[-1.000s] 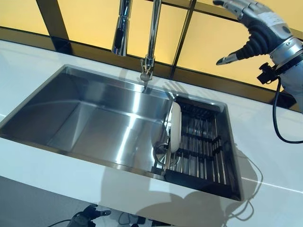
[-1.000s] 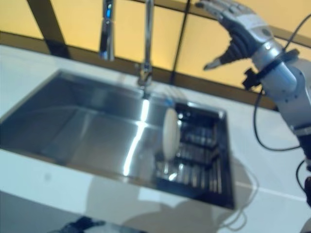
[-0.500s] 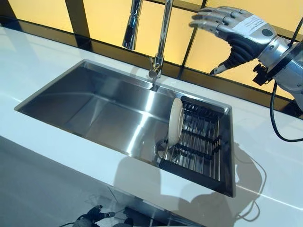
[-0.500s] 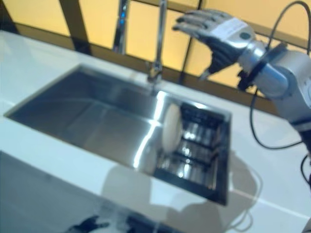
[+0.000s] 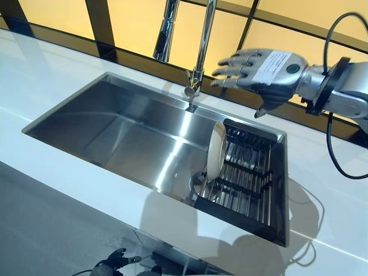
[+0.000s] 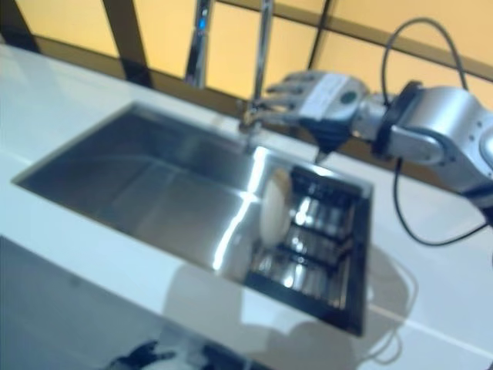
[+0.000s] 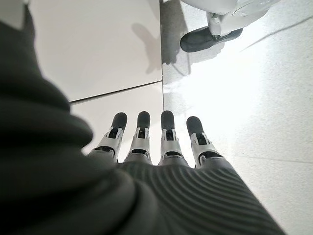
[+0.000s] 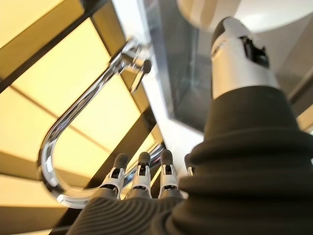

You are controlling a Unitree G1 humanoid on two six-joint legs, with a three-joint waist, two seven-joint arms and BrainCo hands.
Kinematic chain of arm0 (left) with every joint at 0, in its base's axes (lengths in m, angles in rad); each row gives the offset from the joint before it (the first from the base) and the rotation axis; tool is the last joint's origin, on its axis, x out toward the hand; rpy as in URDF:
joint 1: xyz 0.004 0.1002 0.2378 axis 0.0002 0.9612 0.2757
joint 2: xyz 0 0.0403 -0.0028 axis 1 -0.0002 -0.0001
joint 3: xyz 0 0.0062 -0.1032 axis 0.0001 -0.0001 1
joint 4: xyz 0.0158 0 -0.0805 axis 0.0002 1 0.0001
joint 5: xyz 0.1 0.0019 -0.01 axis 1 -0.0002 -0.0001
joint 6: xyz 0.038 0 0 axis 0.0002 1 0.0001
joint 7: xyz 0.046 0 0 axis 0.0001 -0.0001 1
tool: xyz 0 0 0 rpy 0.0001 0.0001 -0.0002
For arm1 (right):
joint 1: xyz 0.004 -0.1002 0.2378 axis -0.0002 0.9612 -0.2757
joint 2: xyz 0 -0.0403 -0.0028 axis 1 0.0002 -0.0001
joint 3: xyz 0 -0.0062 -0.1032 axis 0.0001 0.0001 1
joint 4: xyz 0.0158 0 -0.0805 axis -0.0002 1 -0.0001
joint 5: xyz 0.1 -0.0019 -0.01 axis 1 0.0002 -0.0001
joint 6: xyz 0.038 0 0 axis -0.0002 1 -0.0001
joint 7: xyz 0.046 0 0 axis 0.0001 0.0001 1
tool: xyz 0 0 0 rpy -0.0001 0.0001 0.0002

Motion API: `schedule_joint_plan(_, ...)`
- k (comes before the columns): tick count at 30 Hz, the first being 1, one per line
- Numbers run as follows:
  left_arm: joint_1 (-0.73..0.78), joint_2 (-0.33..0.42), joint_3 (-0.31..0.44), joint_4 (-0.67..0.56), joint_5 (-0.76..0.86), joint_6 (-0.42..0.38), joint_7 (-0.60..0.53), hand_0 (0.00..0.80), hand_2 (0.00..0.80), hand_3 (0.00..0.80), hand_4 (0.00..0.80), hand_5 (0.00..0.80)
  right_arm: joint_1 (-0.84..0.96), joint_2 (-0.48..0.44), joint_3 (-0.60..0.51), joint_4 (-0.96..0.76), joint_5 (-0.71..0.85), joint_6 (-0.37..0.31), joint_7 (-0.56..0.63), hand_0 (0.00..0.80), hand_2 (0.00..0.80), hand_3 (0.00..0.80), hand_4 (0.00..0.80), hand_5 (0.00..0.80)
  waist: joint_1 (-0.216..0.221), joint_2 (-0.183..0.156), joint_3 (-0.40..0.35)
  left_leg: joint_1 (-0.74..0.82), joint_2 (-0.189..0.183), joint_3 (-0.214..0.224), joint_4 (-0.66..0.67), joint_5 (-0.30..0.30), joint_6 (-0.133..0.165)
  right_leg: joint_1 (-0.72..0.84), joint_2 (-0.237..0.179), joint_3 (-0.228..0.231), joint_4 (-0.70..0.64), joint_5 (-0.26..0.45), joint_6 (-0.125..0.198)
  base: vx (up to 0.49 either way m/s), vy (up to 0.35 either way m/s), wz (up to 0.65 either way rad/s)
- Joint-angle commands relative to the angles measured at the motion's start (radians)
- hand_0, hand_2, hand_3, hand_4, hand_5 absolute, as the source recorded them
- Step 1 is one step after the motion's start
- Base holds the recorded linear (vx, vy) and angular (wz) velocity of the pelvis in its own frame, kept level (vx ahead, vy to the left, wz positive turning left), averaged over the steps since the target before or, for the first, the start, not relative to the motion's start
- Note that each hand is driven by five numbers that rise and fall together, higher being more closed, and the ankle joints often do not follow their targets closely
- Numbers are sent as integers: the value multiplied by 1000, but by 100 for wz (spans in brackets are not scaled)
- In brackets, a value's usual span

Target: Take plates into dishwasher

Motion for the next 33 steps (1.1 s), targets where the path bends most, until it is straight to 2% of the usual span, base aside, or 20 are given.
schedule_joint_plan(1, -18, 21, -36, 23, -5, 1, 3, 0, 0, 0, 0, 0, -69, 17, 67, 55, -38, -10, 24, 0, 0, 0, 0, 0, 34, -27, -47, -18, 52, 57, 7, -2, -60, 38, -32, -25, 21, -18, 49, 1, -38, -3)
schedule_joint_plan(10, -25, 27, -50, 7, 11, 8, -11, 0, 0, 0, 0, 0, -76, 85, 151, 188, -86, -59, 24, 0, 0, 0, 0, 0, 45, -21, -43, -7, 53, 69, 10, -7, -59, 53, -27, -26, 11, -20, 46, 5, -25, -5)
schedule_joint_plan(15, -26, 32, -45, 21, 14, 5, -17, 0, 0, 0, 0, 0, -56, 118, 154, 249, -111, -78, -26, 0, 0, 0, 0, 0, 41, -23, -41, 2, 55, 81, 8, -10, -58, 58, -21, -16, 8, -18, 46, 2, -58, -1)
schedule_joint_plan(21, -17, 28, -36, 33, 4, 12, -11, 0, 0, 0, 0, 0, -108, 165, 208, 365, -134, -122, -90, 0, 0, 0, 0, 0, 31, -20, -55, 10, 63, 105, 11, -18, -60, 58, -11, 9, 5, -23, 42, 21, -61, -17)
schedule_joint_plan(33, -14, 38, -48, 45, 38, 5, -27, 0, 0, 0, 0, 0, -170, 184, 243, 448, -163, -119, -134, 0, 0, 0, 0, 0, 14, -9, -59, 9, 81, 130, 33, -19, -71, 59, 1, 35, 2, -30, 31, 4, -68, -10)
